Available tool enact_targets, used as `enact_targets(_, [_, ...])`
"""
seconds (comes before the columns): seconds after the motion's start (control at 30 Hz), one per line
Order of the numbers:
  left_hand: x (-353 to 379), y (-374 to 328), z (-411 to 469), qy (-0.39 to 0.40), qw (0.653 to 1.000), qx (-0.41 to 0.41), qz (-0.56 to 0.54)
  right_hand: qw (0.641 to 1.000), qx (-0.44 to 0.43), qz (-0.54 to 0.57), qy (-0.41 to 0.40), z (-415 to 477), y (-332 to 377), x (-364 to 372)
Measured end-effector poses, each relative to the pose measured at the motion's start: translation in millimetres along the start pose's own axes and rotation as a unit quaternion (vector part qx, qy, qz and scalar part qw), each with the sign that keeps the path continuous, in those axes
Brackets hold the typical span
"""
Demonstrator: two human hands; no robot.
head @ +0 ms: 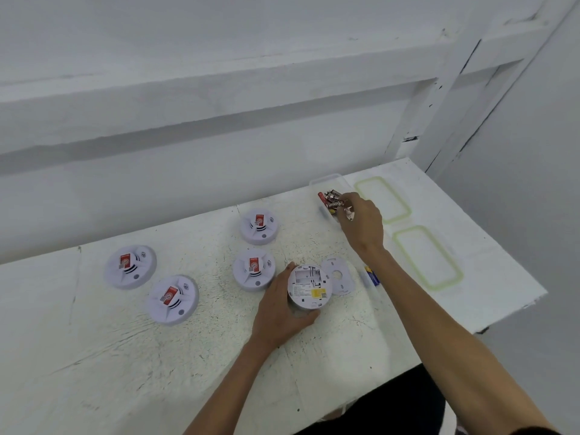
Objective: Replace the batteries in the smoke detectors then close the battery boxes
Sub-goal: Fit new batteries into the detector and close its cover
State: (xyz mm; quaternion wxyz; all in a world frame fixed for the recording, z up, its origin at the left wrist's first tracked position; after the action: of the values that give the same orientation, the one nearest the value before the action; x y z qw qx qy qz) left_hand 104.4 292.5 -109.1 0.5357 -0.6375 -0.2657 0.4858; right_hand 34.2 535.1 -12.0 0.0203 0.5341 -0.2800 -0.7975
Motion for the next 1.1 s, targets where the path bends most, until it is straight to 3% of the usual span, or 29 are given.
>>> enact_targets(0.33, [4.4, 9.3, 0.9, 0.011, 1.000, -0.013, 0.002, 0.991, 0.000, 0.134, -0.009, -89.0, 34.3, -14.4])
enact_targets(0.53, [2.1, 4.0, -0.8, 0.011, 1.000, -0.007, 0.006, 0.993, 0.050, 0.098, 0.049, -130.9, 26.5, 10.0])
enact_targets(0.87, [1.1, -0.9, -1.4, -0.003, 1.000, 0.017, 0.021, 0.997, 0.053, 0.007, 0.046, -140.2, 19.7, 17.7])
enact_targets(1.1, [2.3, -0.1, -0.6, 0.004, 1.000, 0.006, 0.019, 0.990, 0.111, 0.075, 0.051, -139.4, 22.0, 14.0])
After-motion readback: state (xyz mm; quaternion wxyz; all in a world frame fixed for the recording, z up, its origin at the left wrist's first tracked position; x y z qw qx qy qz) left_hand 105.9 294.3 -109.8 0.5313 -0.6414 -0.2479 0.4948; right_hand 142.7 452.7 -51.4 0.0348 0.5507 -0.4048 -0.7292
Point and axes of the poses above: each hand's wrist, its own z-axis towards the middle knuckle, its own x-axis out of the palm, y = z × x, the point moved 4 cm from there along z, towards the middle knuckle, and after that the axes turned 8 degrees about -z, right-handed, at the moved point
